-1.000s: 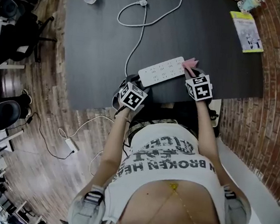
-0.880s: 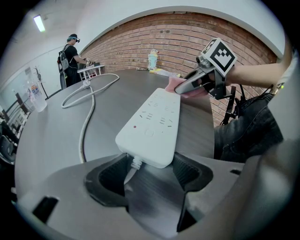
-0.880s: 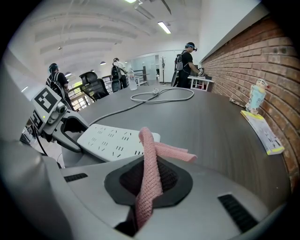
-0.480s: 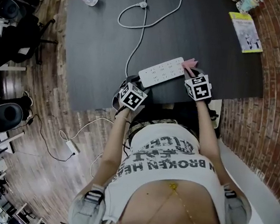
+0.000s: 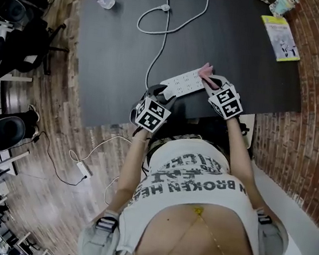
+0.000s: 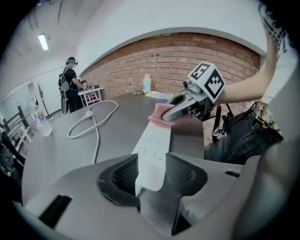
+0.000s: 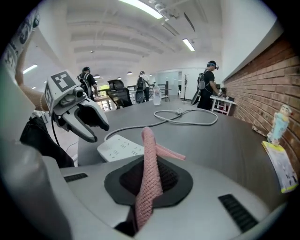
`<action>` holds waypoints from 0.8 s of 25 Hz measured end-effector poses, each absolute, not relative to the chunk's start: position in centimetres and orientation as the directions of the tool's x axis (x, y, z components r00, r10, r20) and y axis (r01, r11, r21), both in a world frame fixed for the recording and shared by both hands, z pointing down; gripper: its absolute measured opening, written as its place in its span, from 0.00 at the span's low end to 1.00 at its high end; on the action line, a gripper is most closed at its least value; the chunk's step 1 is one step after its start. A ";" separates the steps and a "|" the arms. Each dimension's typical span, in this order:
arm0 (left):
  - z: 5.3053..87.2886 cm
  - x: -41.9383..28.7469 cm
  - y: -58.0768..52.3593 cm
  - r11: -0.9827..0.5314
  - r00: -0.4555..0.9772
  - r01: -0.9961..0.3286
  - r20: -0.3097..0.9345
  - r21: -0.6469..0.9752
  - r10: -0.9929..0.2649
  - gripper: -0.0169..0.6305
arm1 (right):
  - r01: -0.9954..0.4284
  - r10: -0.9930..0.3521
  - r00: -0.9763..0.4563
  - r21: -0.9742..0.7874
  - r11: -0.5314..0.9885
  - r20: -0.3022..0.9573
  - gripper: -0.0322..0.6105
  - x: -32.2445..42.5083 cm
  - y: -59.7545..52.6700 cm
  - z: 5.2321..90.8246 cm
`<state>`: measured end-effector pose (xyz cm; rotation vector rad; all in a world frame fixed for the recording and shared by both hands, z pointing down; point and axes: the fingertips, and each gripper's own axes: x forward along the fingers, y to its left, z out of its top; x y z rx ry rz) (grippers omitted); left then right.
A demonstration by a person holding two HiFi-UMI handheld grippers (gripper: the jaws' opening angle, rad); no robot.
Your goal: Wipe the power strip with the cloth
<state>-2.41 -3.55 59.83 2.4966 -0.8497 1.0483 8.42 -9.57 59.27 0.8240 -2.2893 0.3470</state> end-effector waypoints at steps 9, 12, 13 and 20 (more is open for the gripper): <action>55.7 0.5 -3.9 -0.746 0.648 -0.660 0.569 0.088 -0.506 0.04 | -0.483 -0.392 -0.748 -0.033 0.875 0.536 0.08 3.7 -7.8 55.4; 53.5 0.3 -4.2 -0.718 0.649 -0.688 0.533 0.106 -0.543 0.04 | -0.465 -0.389 -0.776 -0.032 0.885 0.496 0.08 2.7 -7.5 53.6; 52.8 0.3 -4.3 -0.714 0.651 -0.692 0.520 0.107 -0.553 0.04 | -0.460 -0.391 -0.782 -0.027 0.887 0.485 0.08 2.5 -7.4 53.0; 47.1 0.3 -4.9 -0.692 0.660 -0.717 0.400 0.081 -0.636 0.04 | -0.424 -0.403 -0.832 0.033 0.905 0.382 0.08 0.9 -7.0 48.0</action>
